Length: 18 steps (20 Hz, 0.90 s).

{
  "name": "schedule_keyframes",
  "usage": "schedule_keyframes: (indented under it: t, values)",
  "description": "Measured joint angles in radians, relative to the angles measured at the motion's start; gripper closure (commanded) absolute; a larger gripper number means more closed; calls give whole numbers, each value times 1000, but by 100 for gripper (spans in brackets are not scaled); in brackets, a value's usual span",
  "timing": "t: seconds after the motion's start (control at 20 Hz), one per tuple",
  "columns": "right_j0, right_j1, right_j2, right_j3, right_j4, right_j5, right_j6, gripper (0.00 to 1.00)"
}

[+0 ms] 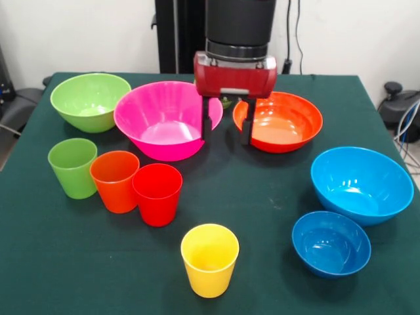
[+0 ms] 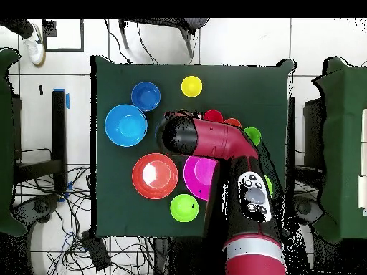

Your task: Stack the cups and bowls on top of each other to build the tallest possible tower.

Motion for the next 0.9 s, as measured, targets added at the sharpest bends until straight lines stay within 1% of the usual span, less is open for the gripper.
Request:
schedule_keyframes:
  t: [0.5,0.7,0.9]
  values:
    - [28,24,40,-21,1,0,0,0]
    - [23,24,92,-21,27,0,0,0]
    - [0,26,166,-21,52,0,0,0]
